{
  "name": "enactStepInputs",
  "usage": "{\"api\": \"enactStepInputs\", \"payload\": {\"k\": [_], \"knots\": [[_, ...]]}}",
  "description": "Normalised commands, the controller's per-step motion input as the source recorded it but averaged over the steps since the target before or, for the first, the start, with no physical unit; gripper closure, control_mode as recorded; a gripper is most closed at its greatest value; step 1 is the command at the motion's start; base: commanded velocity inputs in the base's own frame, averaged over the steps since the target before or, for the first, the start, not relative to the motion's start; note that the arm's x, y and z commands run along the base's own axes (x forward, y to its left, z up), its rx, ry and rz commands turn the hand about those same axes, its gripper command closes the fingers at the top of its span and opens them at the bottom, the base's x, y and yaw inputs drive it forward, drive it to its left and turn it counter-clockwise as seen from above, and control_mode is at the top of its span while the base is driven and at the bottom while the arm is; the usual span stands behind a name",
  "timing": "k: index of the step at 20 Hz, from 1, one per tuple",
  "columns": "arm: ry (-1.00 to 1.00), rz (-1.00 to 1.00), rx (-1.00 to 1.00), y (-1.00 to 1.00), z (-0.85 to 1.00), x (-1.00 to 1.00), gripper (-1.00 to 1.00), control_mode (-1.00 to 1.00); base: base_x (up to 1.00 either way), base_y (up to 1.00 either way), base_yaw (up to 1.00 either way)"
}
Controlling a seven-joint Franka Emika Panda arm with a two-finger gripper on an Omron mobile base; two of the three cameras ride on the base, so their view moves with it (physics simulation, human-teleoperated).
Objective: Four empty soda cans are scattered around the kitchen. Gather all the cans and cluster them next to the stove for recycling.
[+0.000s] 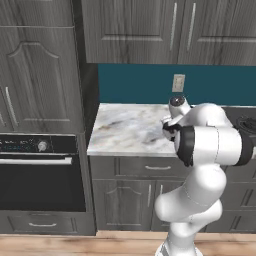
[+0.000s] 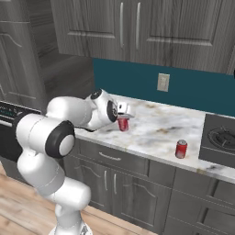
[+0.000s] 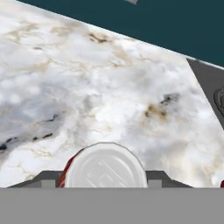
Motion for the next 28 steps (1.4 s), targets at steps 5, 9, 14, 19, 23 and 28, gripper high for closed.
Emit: {"api": "enactStepInputs", "payload": {"k": [5,9,14,19,23,28], "knots": [[0.04,-0.17,0.06,-0.54,0.07,0.0,1.0,-1.0,0.0,0.0,0.0],[0.0,-0.15,0.05,-0.52,0.0,-0.03,1.0,-1.0,0.0,0.0,0.0],[-0.02,-0.11,0.02,-0.48,-0.01,-0.01,1.0,-1.0,0.0,0.0,0.0],[-0.04,-0.09,0.03,-0.52,-0.05,0.0,1.0,-1.0,0.0,0.0,0.0],[-0.06,-0.08,0.03,-0.5,-0.09,0.0,1.0,-1.0,0.0,0.0,0.0],[-0.07,-0.06,0.03,-0.53,-0.11,0.0,1.0,-1.0,0.0,0.0,0.0]]}}
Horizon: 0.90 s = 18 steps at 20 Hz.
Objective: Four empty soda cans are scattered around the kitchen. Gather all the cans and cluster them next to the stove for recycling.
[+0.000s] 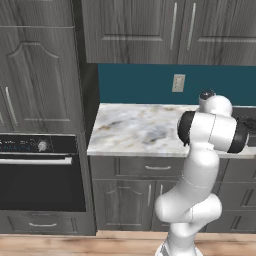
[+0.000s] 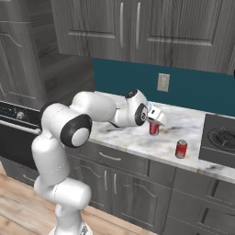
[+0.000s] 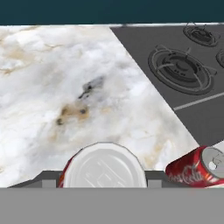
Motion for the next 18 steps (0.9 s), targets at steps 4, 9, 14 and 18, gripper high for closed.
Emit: {"api": "enactStepInputs", "payload": {"k": [4,9,14,18], "knots": [[-0.08,-0.06,0.03,-0.53,-0.13,0.01,1.0,-1.0,0.0,0.0,0.0],[-0.11,-0.05,0.03,-0.44,-0.14,0.0,1.0,-1.0,0.0,0.0,0.0],[-0.1,-0.01,0.01,-0.19,-0.1,0.01,1.0,-1.0,0.0,0.0,0.0],[-0.05,-0.01,0.0,-0.14,-0.02,0.01,1.0,-1.0,0.0,0.0,0.0]]}}
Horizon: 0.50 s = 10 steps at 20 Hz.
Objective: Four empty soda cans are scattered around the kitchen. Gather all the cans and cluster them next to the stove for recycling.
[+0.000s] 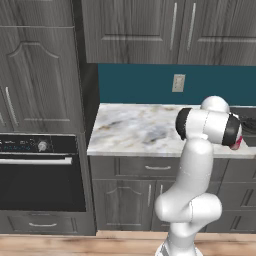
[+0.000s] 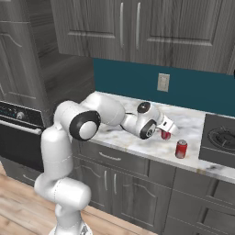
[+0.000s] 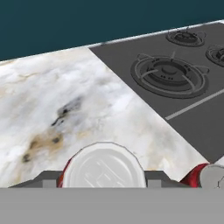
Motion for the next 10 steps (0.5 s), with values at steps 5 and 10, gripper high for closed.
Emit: {"api": "enactStepInputs", "payload": {"k": [5,10], "knots": [[0.0,-0.01,0.0,-0.24,0.0,0.08,1.0,-1.0,0.0,0.0,0.0],[0.01,0.0,0.0,-0.31,0.01,0.09,1.0,-1.0,0.0,0.0,0.0]]}}
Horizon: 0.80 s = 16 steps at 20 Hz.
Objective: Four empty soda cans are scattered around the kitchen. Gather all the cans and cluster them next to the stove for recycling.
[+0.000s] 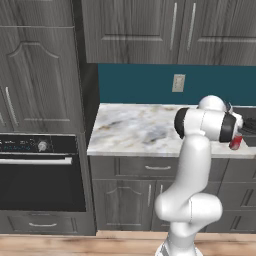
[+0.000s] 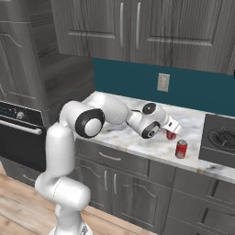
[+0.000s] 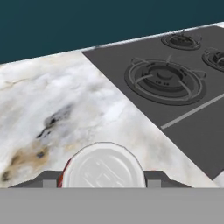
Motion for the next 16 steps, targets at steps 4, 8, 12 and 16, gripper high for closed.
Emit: {"api": "enactStepInputs", "payload": {"k": [4,8,12,16], "knots": [[0.02,0.0,0.0,-0.2,0.0,0.14,1.0,-1.0,0.0,0.0,0.0],[0.02,0.0,0.0,-0.14,0.0,0.1,1.0,-1.0,0.0,0.0,0.0],[0.03,0.0,0.0,-0.04,-0.04,0.1,1.0,-1.0,0.0,0.0,0.0],[0.03,0.0,0.0,0.0,-0.06,0.1,1.0,-1.0,0.0,0.0,0.0]]}}
